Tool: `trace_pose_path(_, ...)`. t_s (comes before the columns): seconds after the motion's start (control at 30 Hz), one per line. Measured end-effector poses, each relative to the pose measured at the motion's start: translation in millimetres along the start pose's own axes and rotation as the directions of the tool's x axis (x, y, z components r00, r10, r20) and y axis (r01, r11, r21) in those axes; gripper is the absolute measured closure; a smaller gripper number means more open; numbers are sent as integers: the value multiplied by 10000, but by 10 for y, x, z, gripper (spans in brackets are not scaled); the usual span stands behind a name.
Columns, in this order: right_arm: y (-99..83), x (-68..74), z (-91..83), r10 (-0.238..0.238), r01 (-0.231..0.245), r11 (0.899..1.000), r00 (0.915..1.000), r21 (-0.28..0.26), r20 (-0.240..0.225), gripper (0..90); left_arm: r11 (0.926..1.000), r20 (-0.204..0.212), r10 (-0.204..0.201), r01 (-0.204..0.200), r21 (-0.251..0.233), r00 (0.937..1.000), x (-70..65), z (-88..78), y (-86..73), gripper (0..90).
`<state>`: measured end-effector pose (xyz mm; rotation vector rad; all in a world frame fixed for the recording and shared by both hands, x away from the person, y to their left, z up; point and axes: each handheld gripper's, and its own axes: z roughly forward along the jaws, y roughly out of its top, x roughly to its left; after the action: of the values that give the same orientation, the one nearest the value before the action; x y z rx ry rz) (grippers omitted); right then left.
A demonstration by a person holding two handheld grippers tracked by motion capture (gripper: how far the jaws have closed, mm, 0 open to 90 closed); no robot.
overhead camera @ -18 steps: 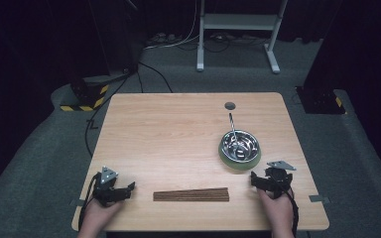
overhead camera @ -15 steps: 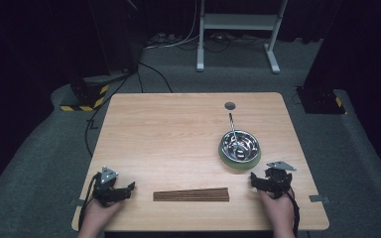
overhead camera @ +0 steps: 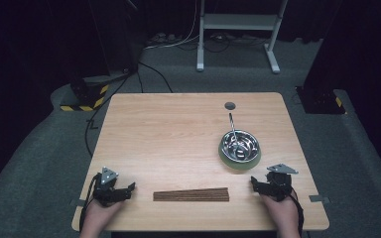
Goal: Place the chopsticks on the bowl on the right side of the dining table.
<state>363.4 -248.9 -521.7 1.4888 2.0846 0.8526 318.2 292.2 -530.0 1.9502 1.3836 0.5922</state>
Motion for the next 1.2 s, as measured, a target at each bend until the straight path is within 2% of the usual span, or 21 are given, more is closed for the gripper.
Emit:
trace_pose_path(0.1,21,33,-34,160,-158,9998,9994,73,-312,179,10000,64,-11,11,-6,10000,2,4,1,130)
trace_pose_path(0.17,63,146,-55,-161,157,9998,9993,-106,-333,180,9999,97,105,-106,24,9999,10,6,6,124)
trace_pose_path(0.23,91,182,-69,-296,294,9995,9987,-75,-405,181,9998,143,181,-182,38,9997,13,8,8,122)
trace_pose_path(0.37,206,368,-77,-932,902,9940,9945,-622,-484,184,9997,261,250,-251,38,9993,9,9,9,119)
trace_pose_path(0.4,248,416,-61,-997,959,9935,9931,-621,-611,184,9996,315,267,-268,27,9991,10,12,10,118)
trace_pose_path(0.43,356,523,-10,-1134,1097,9926,9907,-522,-751,184,9996,330,292,-293,27,9990,11,13,11,116)
trace_pose_path(0.47,356,523,-10,-1134,1097,9926,9907,-522,-751,184,9995,334,301,-302,30,9990,12,13,11,116)
trace_pose_path(0.57,537,678,79,-1252,1225,9920,9856,-299,-1135,186,9996,328,279,-280,22,9991,9,14,11,116)
trace_pose_path(0.67,640,826,151,-1397,1401,9901,9807,-65,-1369,194,9996,300,273,-273,16,9992,6,14,10,117)
trace_pose_path(0.7,633,907,176,-1468,1485,9889,9774,-1,-1521,204,9997,247,240,-241,27,9994,0,10,8,118)
trace_pose_path(0.8,602,968,192,-1516,1549,9879,9733,55,-1725,206,9997,207,240,-241,20,9995,-4,8,7,120)
trace_pose_path(0.83,574,1026,179,-1683,1718,9851,9669,18,-1919,210,9997,206,232,-233,22,9995,-4,8,7,120)
trace_pose_path(0.87,574,1026,179,-1683,1718,9851,9669,18,-1919,210,9997,206,232,-233,22,9995,-4,8,7,120)
trace_pose_path(0.97,522,1109,99,-1964,1918,9805,9572,-421,-2125,251,9997,216,245,-246,31,9995,-4,7,7,120)
trace_pose_path(1.0,492,1157,73,-2101,1998,9775,9507,-678,-2282,273,9997,211,263,-263,18,9994,-4,5,5,121)
trace_pose_path(1.1,473,1189,71,-2318,2186,9724,9457,-820,-2280,299,9996,209,285,-286,31,9994,-5,1,2,122)
trace_pose_path(1.2,455,1224,78,-2292,2153,9731,9419,-821,-2456,354,9996,213,290,-291,26,9994,-4,1,1,123)
